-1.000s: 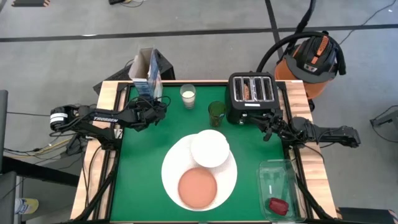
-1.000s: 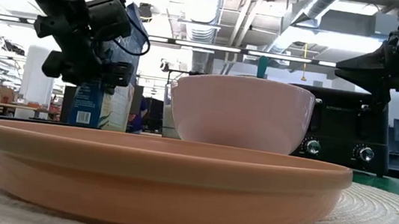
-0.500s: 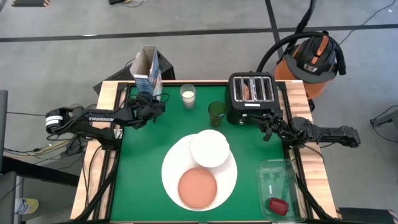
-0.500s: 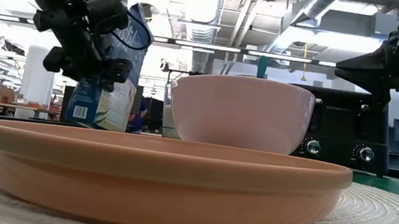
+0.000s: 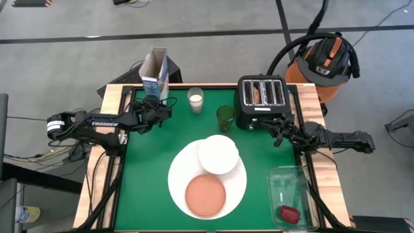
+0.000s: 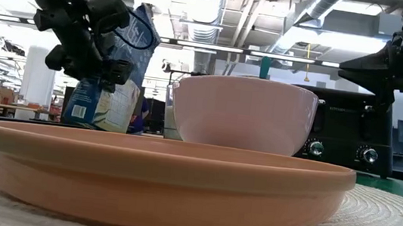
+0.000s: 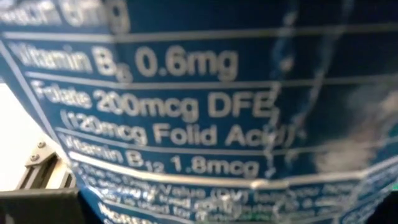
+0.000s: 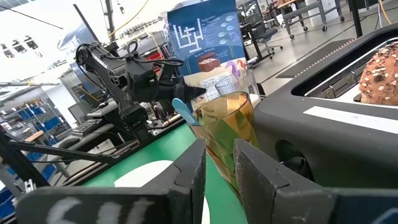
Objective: Arrange a breakfast setting
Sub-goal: Pour the cereals from the cereal box into the white bowl
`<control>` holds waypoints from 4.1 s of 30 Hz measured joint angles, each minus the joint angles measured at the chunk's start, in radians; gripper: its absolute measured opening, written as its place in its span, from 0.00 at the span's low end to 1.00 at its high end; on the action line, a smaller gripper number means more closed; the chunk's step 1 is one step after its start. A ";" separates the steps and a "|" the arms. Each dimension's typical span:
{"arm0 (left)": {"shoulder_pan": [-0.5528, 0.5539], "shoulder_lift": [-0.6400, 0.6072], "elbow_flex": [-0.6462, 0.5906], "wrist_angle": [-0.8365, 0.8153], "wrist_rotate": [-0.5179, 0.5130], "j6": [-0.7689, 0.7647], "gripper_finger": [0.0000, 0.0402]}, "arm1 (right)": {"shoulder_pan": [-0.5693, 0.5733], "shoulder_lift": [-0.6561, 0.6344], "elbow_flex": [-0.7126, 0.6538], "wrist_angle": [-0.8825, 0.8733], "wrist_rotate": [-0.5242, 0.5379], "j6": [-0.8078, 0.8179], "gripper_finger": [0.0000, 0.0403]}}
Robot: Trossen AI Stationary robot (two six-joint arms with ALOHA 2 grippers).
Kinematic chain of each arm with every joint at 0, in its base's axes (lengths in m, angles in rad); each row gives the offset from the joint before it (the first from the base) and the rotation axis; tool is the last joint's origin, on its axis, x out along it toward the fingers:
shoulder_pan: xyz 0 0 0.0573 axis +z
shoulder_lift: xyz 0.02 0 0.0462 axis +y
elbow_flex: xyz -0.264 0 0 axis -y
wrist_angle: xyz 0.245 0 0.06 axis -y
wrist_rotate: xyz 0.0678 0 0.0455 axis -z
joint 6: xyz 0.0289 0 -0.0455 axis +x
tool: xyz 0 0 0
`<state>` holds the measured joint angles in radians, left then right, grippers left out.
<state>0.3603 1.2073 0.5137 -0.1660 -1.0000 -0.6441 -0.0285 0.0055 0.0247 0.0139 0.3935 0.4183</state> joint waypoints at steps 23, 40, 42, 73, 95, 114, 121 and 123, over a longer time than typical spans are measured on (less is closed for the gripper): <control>-0.001 -0.492 0.000 -0.279 0.284 0.270 0.56 | 0.000 0.000 0.000 0.000 0.000 0.000 0.27; -0.002 -0.781 0.108 -0.486 0.607 0.445 0.56 | 0.000 0.000 0.000 0.000 0.000 0.000 0.27; -0.002 -0.779 0.141 -0.511 0.642 0.474 0.56 | 0.000 0.000 0.000 0.000 0.000 0.000 0.27; -0.002 -0.522 0.757 -0.920 0.920 0.808 0.57 | 0.000 0.000 0.000 0.000 0.000 0.000 0.27; -0.018 -0.198 1.050 -1.225 0.822 1.067 0.57 | 0.000 0.000 0.000 0.000 0.000 0.000 0.27; -0.264 0.008 1.051 -1.398 0.664 1.041 0.58 | 0.000 0.000 0.000 0.000 0.000 0.000 0.27; -0.327 0.064 1.051 -1.400 0.585 1.033 0.58 | 0.000 0.000 0.000 0.000 0.000 0.000 0.27; -0.352 0.081 1.051 -1.403 0.535 1.025 0.58 | 0.000 0.000 0.000 0.000 0.000 0.000 0.27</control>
<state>0.0084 1.2881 1.5646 -1.5688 -0.4652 0.3810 -0.0287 0.0054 0.0249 0.0135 0.3931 0.4183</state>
